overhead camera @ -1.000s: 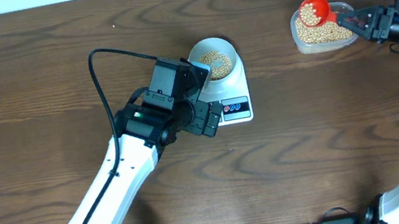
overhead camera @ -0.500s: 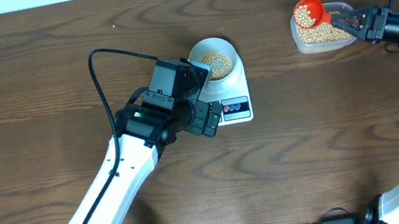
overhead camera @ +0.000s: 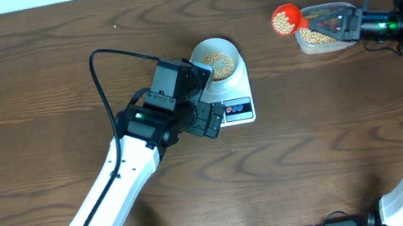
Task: Scoop item into bowl and weigh 50g on scale
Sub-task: 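Carry the filled red scoop with the right gripper over the bowl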
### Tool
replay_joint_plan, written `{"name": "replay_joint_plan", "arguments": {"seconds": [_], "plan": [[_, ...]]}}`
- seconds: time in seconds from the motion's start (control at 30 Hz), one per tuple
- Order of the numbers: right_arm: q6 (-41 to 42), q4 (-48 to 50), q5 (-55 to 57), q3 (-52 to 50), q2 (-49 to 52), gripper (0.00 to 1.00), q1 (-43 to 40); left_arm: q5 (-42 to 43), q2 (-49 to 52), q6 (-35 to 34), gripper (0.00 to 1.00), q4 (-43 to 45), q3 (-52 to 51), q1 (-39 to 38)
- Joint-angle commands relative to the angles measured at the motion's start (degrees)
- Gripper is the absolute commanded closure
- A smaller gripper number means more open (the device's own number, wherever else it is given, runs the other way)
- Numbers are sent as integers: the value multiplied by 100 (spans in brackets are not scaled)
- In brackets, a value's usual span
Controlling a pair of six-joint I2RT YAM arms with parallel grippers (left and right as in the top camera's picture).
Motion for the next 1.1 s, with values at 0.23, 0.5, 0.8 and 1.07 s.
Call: {"name": "replay_joint_plan", "arguments": {"seconds": [0.23, 0.5, 0.8, 1.07], "plan": [[817, 605, 59, -9, 68, 99, 638, 50, -52, 39, 2, 2, 7, 31], [1086, 841, 586, -9, 68, 99, 1241, 50, -52, 39, 2, 2, 7, 31], [868, 817, 1504, -9, 68, 99, 1893, 50, -52, 37, 2, 2, 7, 31], [619, 789, 2149, -9, 50, 99, 2345, 50, -52, 37, 2, 2, 7, 31]]}}
